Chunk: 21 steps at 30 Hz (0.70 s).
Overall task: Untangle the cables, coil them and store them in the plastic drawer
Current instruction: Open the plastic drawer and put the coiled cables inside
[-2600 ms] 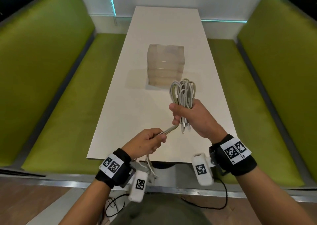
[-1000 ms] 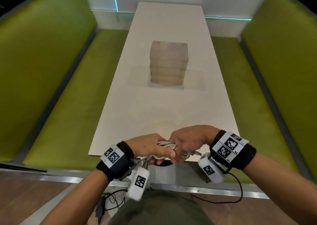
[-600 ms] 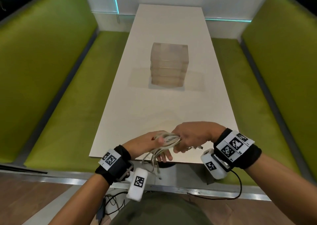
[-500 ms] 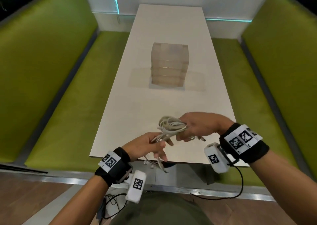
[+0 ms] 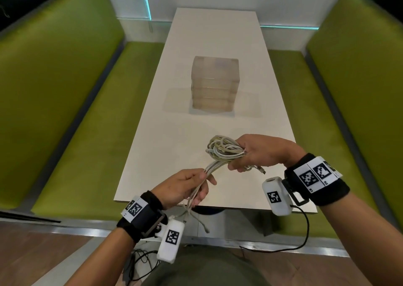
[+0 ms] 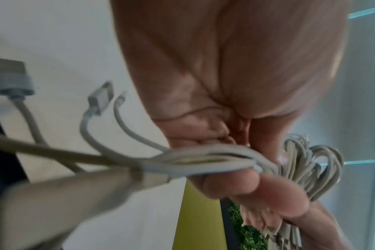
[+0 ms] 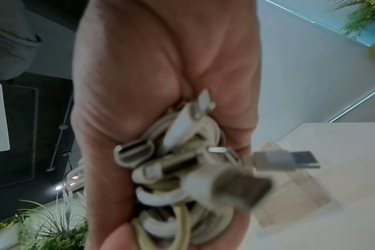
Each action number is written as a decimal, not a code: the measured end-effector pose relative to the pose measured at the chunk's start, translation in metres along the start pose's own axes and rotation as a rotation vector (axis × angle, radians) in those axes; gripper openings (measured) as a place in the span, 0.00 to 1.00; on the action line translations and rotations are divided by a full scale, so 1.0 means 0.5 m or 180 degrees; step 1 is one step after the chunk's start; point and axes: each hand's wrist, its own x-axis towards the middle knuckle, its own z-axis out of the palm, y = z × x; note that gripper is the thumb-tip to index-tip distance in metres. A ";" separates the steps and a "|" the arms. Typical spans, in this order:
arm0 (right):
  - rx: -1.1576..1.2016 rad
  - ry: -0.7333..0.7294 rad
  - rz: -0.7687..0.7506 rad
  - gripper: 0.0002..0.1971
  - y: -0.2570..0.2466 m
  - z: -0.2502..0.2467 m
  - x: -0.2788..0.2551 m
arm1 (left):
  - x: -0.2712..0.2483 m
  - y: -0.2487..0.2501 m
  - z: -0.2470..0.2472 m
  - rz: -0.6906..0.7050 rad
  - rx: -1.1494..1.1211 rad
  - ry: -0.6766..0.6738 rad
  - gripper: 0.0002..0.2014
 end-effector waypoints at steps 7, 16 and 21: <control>0.0311 0.0502 0.0010 0.12 0.001 0.013 0.012 | 0.027 0.013 0.020 0.0494 -0.0413 0.0998 0.15; 0.0877 0.1290 0.0208 0.08 -0.007 0.141 0.073 | 0.059 0.039 0.047 0.0514 -0.1140 0.1856 0.16; 0.0503 0.1267 0.0396 0.14 -0.014 0.162 0.091 | 0.061 0.037 0.046 0.0430 -0.1591 0.1945 0.20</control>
